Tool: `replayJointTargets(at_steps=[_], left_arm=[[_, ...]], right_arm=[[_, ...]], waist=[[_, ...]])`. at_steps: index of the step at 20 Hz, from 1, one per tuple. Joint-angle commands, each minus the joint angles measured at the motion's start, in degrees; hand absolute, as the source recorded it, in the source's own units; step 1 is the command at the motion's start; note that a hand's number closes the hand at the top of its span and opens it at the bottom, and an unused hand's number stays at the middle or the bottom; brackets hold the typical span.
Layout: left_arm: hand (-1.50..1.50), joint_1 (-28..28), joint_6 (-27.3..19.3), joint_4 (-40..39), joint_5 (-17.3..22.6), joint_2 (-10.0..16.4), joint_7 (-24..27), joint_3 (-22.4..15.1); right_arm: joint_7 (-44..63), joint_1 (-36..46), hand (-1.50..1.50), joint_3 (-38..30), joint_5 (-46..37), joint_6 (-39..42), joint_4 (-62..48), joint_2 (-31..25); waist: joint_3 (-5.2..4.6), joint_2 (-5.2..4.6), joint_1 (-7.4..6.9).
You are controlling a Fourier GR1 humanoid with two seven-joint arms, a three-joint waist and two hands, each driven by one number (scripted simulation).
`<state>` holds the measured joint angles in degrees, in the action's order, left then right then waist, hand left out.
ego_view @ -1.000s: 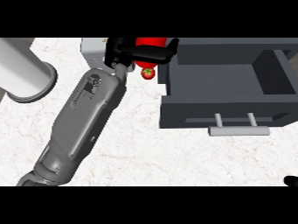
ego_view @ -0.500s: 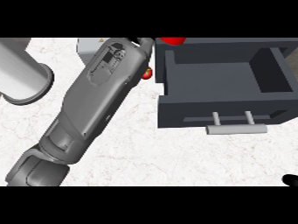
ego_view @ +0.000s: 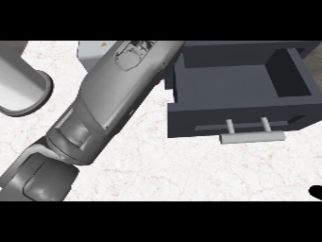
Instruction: Pick up the can, place it into the drawer and close the drawer
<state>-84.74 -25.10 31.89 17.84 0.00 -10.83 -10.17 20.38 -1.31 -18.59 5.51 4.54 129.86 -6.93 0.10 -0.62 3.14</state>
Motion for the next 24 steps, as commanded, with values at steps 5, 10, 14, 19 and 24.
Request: replayJointTargets(at_steps=[5,10,14,19,24], left_arm=[[1.5,-5.9,-3.5,-8.1,5.0,0.0,2.0,-5.0],[-1.5,-8.4,-6.6,-12.3,5.9,0.0,2.4,-5.9],[-1.5,-6.0,-11.2,-12.2,8.4,0.0,5.3,-7.8],[-1.5,-9.0,-11.7,-14.4,9.3,0.0,4.7,-8.6],[-1.5,-6.9,-11.4,-14.5,11.7,0.0,9.5,-7.4]], right_arm=[[1.8,1.9,-1.5,0.3,0.3,0.1,0.2,-1.2],[1.6,3.9,-1.5,0.7,-0.4,-0.8,-0.5,-1.3],[0.6,4.3,-1.5,2.5,-1.7,-0.3,-1.4,-0.9],[-1.1,5.7,-1.5,3.3,-5.1,1.4,-2.1,-3.9],[-1.7,7.4,-1.5,4.7,-8.3,3.0,-0.7,-6.9]], waist=[[0.05,-0.43,1.8],[0.08,-0.62,2.07],[0.11,-0.81,2.92],[0.13,-1.07,3.18],[0.05,-1.11,3.13]])
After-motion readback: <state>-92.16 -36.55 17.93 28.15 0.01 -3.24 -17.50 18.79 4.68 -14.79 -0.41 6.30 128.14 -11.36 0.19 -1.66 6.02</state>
